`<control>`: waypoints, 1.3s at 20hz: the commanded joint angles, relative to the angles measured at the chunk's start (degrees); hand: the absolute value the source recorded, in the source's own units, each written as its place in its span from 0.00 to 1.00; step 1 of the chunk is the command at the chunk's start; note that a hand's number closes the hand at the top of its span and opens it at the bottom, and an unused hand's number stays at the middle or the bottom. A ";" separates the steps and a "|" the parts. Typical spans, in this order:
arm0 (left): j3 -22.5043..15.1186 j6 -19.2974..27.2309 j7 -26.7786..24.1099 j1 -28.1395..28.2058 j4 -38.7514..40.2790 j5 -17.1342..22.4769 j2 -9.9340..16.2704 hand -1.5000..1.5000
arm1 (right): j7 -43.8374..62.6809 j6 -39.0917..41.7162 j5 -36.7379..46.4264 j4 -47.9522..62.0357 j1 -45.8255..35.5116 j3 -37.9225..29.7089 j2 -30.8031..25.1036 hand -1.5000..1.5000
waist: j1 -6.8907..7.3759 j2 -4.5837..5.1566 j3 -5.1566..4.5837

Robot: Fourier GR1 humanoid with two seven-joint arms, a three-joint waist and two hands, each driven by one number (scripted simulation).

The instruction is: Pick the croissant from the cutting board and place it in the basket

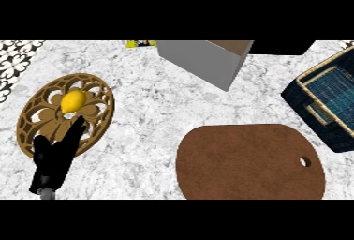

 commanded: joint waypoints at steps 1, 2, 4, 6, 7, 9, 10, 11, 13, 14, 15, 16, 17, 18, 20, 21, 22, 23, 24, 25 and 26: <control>-3.14 0.52 3.43 2.31 3.76 -1.01 -2.62 0.50 | -4.61 0.92 3.90 7.22 -3.89 3.00 3.22 1.00 | -0.12 0.75 -0.67; -1.54 -0.72 3.93 -0.54 6.03 0.18 -2.11 0.50 | -5.20 1.05 4.51 9.57 -5.16 3.04 3.37 1.00 | -0.51 0.84 -0.69; -1.14 -2.15 0.45 2.79 6.97 0.66 -2.17 0.50 | -6.68 0.99 6.42 11.55 -6.32 4.08 4.29 1.00 | -0.10 0.86 -0.73; -1.81 0.05 2.51 0.43 6.72 -0.94 -3.41 0.50 | -10.33 0.53 9.40 14.15 -6.48 5.06 5.85 1.00 | -0.60 0.91 -0.66; -1.71 -1.08 1.57 2.76 4.83 -0.43 -2.26 0.50 | -8.28 -5.13 16.37 12.74 -5.30 6.00 0.73 1.00 | 0.22 1.25 -0.71; -1.49 -1.35 1.64 3.35 5.73 -0.14 -2.64 0.50 | -12.57 -5.69 18.15 14.89 -4.99 5.91 1.41 1.00 | -0.59 0.97 -0.66; -2.27 -1.27 1.80 4.38 4.04 -0.56 -2.77 0.50 | -14.16 -5.13 20.45 15.22 -5.79 7.93 1.36 1.00 | 0.28 1.02 -0.64; -2.91 -1.24 0.85 4.27 4.07 -1.42 -3.09 0.50 | -15.87 -2.67 20.47 19.27 -6.74 7.33 -0.17 1.00 | 0.55 1.20 -0.60; -0.97 -1.48 1.19 2.11 6.19 -0.58 -2.75 0.50 | -22.39 -3.23 23.92 19.90 -5.97 8.67 0.17 0.00 | -0.26 1.22 -0.59; -0.22 -1.84 3.72 2.85 3.26 0.54 -1.62 0.50 | -23.41 -3.38 25.09 20.18 -5.61 9.29 0.18 0.00 | -0.52 0.77 -0.58; -0.99 -1.24 2.84 2.34 4.36 -0.40 -2.72 0.50 | -26.21 -4.57 26.21 23.16 -6.91 9.11 0.83 0.00 | 0.06 1.13 -0.55; -0.53 -1.77 2.60 0.63 5.91 -0.62 -2.38 0.50 | -26.92 -4.34 26.53 25.31 -8.94 9.06 0.88 0.00 | 0.00 1.19 -0.59; -0.67 -1.91 4.00 1.35 4.74 0.10 -2.56 0.50 | -26.38 -3.95 26.27 26.18 -11.17 8.70 0.41 0.00 | 0.27 1.08 -0.60; -0.66 -1.68 3.59 2.67 3.40 -0.27 -2.27 0.50 | -29.62 -2.04 26.38 29.09 -10.43 7.59 -1.67 0.00 | 0.13 1.00 -0.55; 0.79 -2.90 2.22 1.73 6.01 0.57 -2.06 0.50 | -31.18 -1.36 26.45 32.23 -12.46 7.25 -1.10 0.00 | -0.15 1.03 -0.61; -0.98 -1.65 1.98 3.26 3.80 -0.82 -3.33 0.50 | -30.57 -2.23 26.80 34.34 -14.28 7.06 -0.57 0.00 | 0.50 1.02 -0.59; -1.34 -1.64 2.36 2.90 4.16 -1.01 -3.73 0.50 | -28.72 -0.37 25.67 35.05 -16.51 6.42 -1.27 0.00 | 0.22 0.91 -0.64; -1.89 -0.55 3.06 2.64 4.90 -2.16 -4.24 0.50 | -29.87 -1.18 26.12 36.00 -15.32 6.37 -0.60 0.00 | -0.46 0.84 -0.62; -0.53 -1.61 3.08 2.45 4.45 -0.84 -3.36 0.50 | -30.39 -1.69 25.85 38.38 -17.09 5.37 -0.64 0.00 | 0.24 1.04 -0.59; -0.45 -3.26 0.50 2.90 6.15 -0.98 -2.91 0.50 | -28.42 -1.57 25.31 39.23 -18.88 5.21 0.31 0.00 | 0.23 1.03 -0.67; 1.19 -2.18 2.65 0.19 7.22 -0.86 -2.36 0.50 | -29.71 -1.33 24.55 41.42 -17.92 3.91 0.07 0.00 | -0.60 1.08 -0.62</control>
